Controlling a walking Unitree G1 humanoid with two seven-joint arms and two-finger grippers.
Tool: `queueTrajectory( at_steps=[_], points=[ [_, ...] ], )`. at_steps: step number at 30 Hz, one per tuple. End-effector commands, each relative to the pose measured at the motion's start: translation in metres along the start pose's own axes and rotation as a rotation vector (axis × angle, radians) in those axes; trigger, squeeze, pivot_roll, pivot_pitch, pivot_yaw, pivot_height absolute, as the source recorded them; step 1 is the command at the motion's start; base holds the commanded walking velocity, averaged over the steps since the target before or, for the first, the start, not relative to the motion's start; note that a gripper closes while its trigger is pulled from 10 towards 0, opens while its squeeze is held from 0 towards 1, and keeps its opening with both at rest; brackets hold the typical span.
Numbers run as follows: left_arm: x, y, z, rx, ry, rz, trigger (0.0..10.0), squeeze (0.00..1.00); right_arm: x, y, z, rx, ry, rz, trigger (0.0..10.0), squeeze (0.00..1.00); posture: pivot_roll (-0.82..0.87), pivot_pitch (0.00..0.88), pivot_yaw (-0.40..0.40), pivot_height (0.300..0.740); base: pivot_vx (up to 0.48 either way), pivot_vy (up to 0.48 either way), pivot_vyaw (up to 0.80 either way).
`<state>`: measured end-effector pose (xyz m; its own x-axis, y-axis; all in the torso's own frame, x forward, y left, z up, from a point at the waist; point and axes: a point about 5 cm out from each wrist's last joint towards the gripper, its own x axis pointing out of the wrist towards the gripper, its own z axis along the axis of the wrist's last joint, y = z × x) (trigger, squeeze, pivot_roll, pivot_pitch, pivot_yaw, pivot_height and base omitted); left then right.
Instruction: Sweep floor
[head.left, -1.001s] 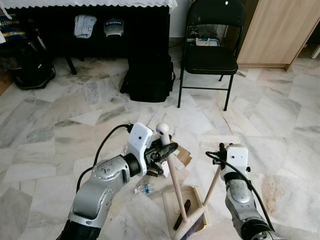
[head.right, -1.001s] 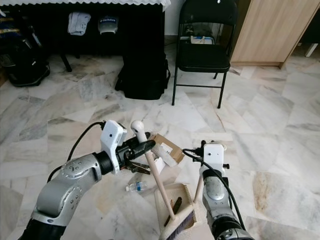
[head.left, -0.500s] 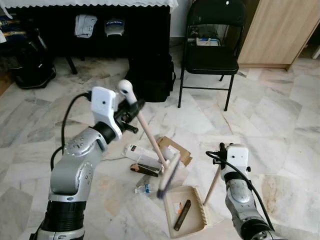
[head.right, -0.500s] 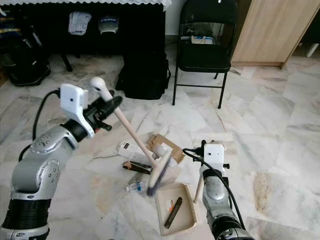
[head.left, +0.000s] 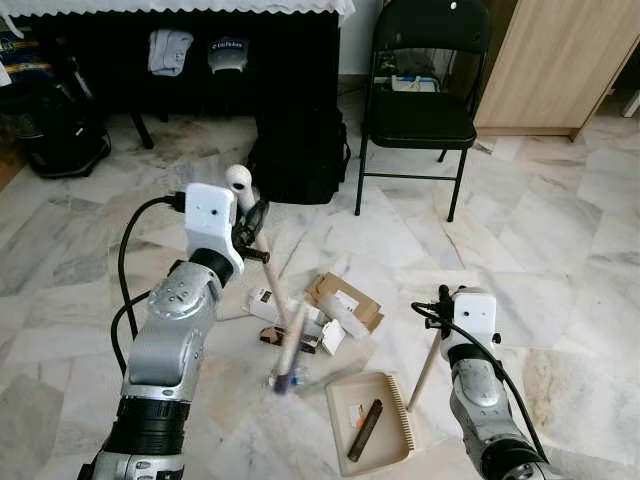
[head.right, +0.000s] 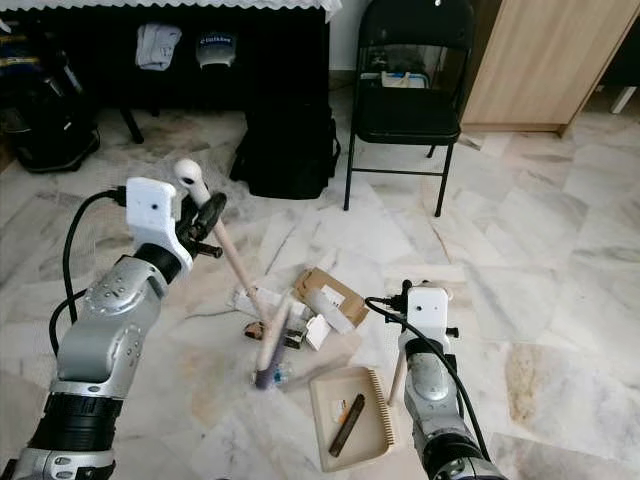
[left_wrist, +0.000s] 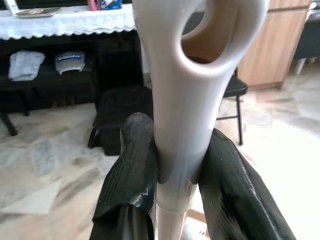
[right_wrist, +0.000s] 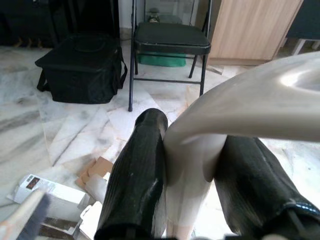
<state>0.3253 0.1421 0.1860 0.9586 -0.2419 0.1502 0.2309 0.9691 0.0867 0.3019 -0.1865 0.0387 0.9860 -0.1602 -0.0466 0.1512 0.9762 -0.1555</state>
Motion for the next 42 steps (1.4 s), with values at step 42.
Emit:
queueTrajectory(
  at_steps=[42],
  points=[
    [-0.001,-0.009,-0.022,0.285,-0.035,-0.013,10.0,0.00,0.014,-0.003,0.086,0.213,-0.353,-0.028,10.0,0.00,0.07,0.029,0.007,0.740,0.000,0.000,0.00]
  ],
)
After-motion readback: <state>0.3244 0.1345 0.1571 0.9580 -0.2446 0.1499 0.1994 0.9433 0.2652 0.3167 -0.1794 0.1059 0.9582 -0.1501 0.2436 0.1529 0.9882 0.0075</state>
